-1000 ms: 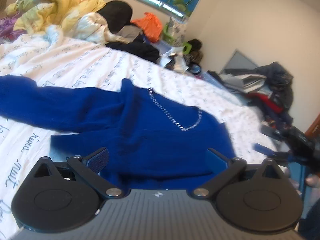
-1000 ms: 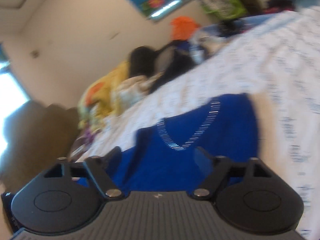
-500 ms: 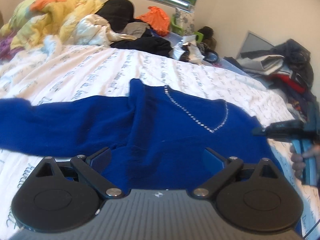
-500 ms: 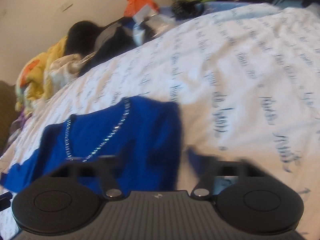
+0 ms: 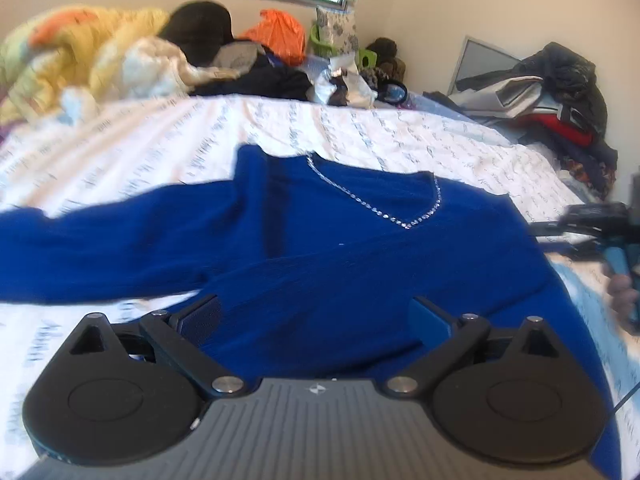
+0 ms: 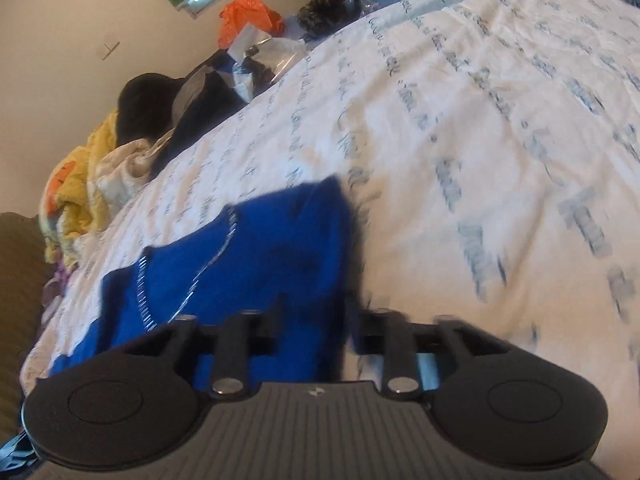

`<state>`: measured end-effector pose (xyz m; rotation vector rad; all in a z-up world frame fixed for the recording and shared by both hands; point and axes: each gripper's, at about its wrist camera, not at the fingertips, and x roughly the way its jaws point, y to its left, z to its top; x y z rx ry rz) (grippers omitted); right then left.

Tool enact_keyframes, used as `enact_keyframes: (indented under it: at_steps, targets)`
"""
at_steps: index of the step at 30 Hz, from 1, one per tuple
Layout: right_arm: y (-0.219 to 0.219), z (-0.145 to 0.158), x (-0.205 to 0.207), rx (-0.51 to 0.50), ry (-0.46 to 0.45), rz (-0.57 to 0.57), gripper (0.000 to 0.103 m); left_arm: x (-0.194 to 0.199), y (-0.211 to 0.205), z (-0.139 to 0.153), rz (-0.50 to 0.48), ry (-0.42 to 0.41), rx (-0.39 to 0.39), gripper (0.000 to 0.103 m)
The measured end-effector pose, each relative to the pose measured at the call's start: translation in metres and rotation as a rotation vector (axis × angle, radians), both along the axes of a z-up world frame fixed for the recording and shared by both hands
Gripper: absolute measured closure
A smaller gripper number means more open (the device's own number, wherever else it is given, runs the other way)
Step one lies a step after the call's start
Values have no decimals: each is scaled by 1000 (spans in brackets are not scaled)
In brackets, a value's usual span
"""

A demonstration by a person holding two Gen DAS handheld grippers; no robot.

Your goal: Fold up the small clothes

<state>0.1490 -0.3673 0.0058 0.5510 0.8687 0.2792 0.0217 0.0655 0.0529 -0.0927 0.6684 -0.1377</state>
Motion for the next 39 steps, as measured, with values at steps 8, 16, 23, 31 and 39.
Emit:
enact_keyframes:
  at_steps: [8, 16, 23, 31, 39]
  targets:
    - [-4, -12, -146, 227, 123, 84, 43, -75, 56, -11, 105, 145, -115, 7]
    - [21, -18, -190, 223, 196, 133, 88, -89, 50, -28, 97, 212, -182, 91]
    - [-8, 26, -195, 14, 93, 115, 100, -91, 46, -24, 101, 244, -105, 98]
    - [-19, -2, -222, 112, 197, 43, 65, -128, 63, -23, 66, 285, -276, 9]
    - [-3, -23, -282, 363, 299, 100, 39, -173, 62, -32, 54, 393, -541, 27]
